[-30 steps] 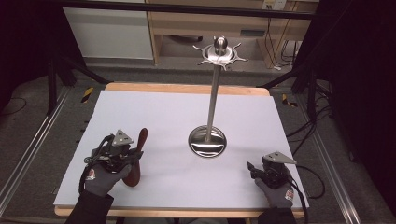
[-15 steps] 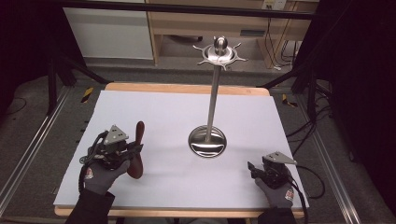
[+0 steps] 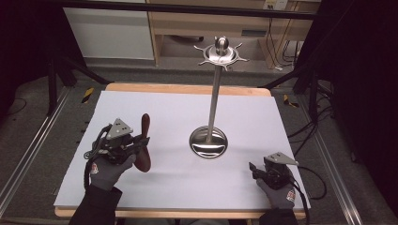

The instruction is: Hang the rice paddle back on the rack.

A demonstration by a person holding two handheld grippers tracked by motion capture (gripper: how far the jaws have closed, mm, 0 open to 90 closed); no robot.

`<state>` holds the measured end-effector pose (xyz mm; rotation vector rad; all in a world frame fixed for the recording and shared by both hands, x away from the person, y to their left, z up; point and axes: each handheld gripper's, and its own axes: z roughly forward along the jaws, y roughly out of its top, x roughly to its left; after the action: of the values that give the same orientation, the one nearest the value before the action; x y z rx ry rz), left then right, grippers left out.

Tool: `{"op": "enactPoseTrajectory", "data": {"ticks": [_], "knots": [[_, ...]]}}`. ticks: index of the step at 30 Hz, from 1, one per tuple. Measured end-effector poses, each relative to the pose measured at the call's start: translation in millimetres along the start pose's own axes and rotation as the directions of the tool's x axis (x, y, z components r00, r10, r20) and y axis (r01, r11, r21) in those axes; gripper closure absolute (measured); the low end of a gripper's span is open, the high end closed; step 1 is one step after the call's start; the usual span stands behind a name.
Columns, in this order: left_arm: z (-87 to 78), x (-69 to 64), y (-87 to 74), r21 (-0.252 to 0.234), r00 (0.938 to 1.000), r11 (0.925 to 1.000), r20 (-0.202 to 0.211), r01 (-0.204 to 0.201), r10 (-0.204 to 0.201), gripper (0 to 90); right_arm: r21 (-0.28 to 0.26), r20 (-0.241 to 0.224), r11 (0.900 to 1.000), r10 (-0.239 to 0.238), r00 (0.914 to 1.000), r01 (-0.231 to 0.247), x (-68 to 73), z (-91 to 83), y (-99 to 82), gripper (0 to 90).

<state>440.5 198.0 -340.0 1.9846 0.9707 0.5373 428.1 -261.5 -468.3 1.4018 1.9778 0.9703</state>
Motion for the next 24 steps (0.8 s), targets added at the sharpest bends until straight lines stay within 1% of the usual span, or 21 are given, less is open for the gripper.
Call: {"op": "enactPoseTrajectory", "data": {"ticks": [1,4,14,19,21,24], "knots": [[1.1,-1.4,3.6,-0.008,1.0,1.0,0.004,-0.001,0.001,78.0,-0.001,0.0,1.0,0.0,1.0,0.0,0.0,0.0,0.0,36.3],[1.5,-2.0,5.8,-0.01,1.0,0.9999,0.008,-0.004,0.004,78.0,-0.002,0.0,1.0,-0.001,1.0,0.001,-0.4,-0.1,0.1,36.3],[2.1,-7.0,17.5,-0.046,0.9998,0.999,0.022,0.002,-0.001,78.0,-0.005,-0.003,1.0,-0.003,1.0,0.003,-0.1,0.3,0.1,36.3],[1.8,-9.7,24.2,-0.056,0.9996,0.9984,0.029,-0.004,0.006,78.0,-0.003,-0.001,1.0,-0.002,1.0,0.002,0.1,0.7,-0.1,36.1],[1.1,-11.5,28.5,-0.061,0.9993,0.9981,0.032,-0.014,0.016,78.0,-0.003,0.0,1.0,-0.002,1.0,0.002,0.2,0.7,-0.1,36.1],[0.6,-12.7,31.3,-0.07,0.9993,0.9975,0.035,-0.012,0.015,78.0,-0.005,-0.002,1.0,-0.002,1.0,0.002,0.1,0.5,-0.1,36.1]]}}
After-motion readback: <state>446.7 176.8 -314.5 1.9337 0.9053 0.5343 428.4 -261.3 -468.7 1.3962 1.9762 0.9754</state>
